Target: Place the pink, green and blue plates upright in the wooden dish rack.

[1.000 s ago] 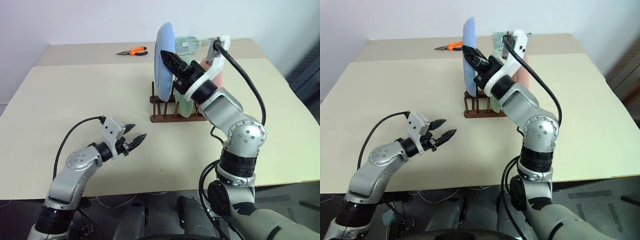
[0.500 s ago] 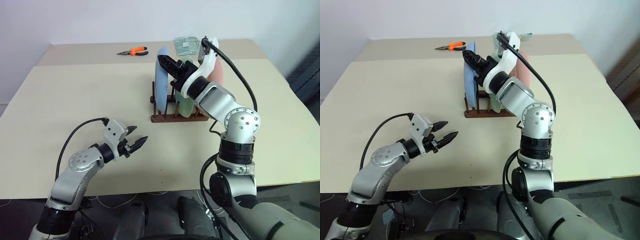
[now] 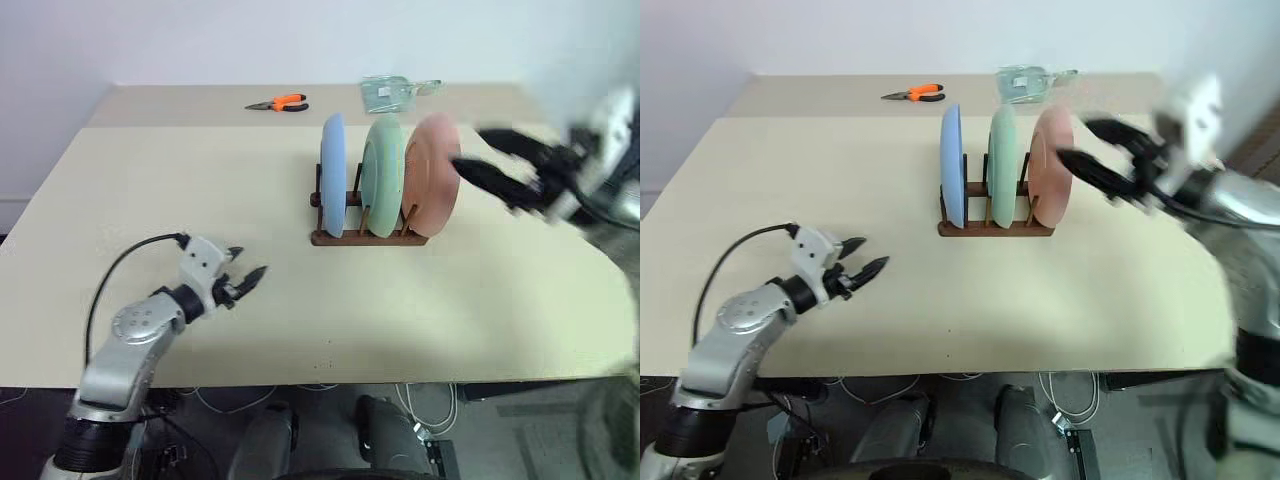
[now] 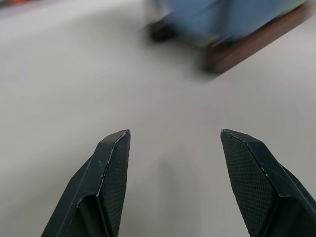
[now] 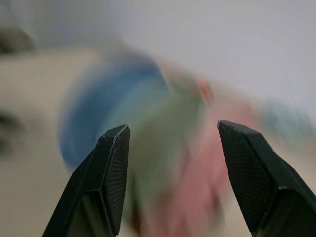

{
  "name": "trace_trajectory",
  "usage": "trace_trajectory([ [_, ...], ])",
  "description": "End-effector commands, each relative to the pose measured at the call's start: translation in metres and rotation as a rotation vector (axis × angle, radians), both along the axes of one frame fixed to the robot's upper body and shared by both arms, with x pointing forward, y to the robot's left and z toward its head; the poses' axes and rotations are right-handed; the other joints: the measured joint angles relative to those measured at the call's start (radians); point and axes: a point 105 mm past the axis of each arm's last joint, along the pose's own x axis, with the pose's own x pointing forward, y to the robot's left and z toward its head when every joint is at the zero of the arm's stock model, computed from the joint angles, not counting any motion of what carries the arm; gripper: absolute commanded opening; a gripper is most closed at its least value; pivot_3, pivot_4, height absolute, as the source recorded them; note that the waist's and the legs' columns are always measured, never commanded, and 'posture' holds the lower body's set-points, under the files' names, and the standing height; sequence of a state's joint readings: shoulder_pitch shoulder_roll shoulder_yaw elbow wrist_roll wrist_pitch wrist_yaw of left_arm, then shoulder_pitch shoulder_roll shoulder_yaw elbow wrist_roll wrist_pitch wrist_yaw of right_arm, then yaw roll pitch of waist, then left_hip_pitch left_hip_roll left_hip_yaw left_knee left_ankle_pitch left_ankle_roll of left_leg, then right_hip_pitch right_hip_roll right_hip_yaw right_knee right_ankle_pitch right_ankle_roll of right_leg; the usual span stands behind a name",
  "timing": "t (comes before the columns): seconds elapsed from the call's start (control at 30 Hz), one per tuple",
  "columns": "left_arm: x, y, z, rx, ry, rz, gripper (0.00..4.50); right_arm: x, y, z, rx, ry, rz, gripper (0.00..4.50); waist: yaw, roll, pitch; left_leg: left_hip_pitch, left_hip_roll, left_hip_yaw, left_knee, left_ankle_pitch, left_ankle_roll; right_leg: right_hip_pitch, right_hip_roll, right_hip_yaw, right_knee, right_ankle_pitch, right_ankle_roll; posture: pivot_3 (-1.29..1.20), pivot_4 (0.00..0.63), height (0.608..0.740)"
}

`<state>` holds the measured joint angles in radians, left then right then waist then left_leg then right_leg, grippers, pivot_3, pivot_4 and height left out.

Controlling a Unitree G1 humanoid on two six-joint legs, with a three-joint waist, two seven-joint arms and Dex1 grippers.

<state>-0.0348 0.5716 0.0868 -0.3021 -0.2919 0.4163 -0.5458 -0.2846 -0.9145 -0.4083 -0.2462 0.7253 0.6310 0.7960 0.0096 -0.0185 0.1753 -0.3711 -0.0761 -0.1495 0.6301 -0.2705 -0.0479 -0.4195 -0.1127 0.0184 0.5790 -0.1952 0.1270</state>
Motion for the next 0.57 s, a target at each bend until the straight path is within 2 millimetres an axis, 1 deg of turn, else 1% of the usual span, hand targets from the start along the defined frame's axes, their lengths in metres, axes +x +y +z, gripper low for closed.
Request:
trace_trajectory([
  [0.03,0.002,0.023,0.012,0.027,-0.068,0.062,2.98,-0.012,-0.023,-0.026,-0.092,0.063,-0.016,2.86,-0.003,0.002,-0.001,0.000,0.001,0.003,0.000,0.000,0.000,-0.001,0.000,0.001,0.000,-0.001,0.001,0.00,0.150,0.740],
  [0.07,0.002,0.031,0.012,0.033,-0.067,0.085,2.98,-0.010,-0.030,-0.038,-0.125,0.078,-0.041,2.86,-0.007,0.002,-0.001,0.001,0.003,0.006,0.000,0.000,0.000,-0.001,0.000,0.001,0.001,-0.001,0.002,0.00,0.150,0.740],
  [0.1,0.001,0.035,0.012,0.037,-0.066,0.095,2.98,-0.007,-0.034,-0.045,-0.129,0.083,-0.060,2.86,-0.014,0.002,-0.001,0.001,0.004,0.008,0.000,-0.001,0.001,0.000,0.000,0.001,0.001,-0.001,0.001,0.00,0.150,0.740],
  [0.17,-0.003,0.037,0.012,0.040,-0.064,0.095,2.98,0.000,-0.040,-0.053,-0.113,0.083,-0.092,2.86,-0.024,0.003,0.000,0.001,0.004,0.010,-0.001,-0.001,0.001,0.000,-0.001,0.001,0.001,0.000,0.001,0.00,0.150,0.740],
  [0.27,-0.008,0.035,0.012,0.039,-0.060,0.099,2.98,0.013,-0.047,-0.061,-0.122,0.075,-0.103,2.86,-0.024,0.003,0.000,0.004,0.004,0.011,0.000,-0.001,0.001,-0.001,-0.002,0.001,0.001,0.000,0.001,0.00,0.150,0.740],
  [0.37,-0.017,0.035,0.007,0.041,-0.046,0.102,2.98,0.025,-0.049,-0.063,-0.121,0.058,-0.107,2.86,-0.022,0.002,0.000,0.003,0.004,0.011,0.000,-0.001,0.001,-0.001,-0.002,0.001,0.001,0.000,0.001,0.00,0.150,0.740],
  [0.43,-0.022,0.034,0.006,0.036,-0.040,0.107,2.98,0.030,-0.050,-0.063,-0.132,0.051,-0.101,2.86,-0.019,0.002,0.000,0.003,0.004,0.011,0.000,-0.001,0.001,-0.001,-0.003,0.001,0.001,0.002,-0.002,0.00,0.150,0.740],
  [0.57,-0.025,0.033,0.002,0.020,-0.032,0.120,2.98,0.042,-0.052,-0.055,-0.138,0.022,-0.108,2.86,-0.015,0.002,0.000,0.001,0.004,0.011,0.002,-0.001,0.001,-0.001,-0.004,0.000,0.000,0.003,-0.002,0.00,0.150,0.740],
])
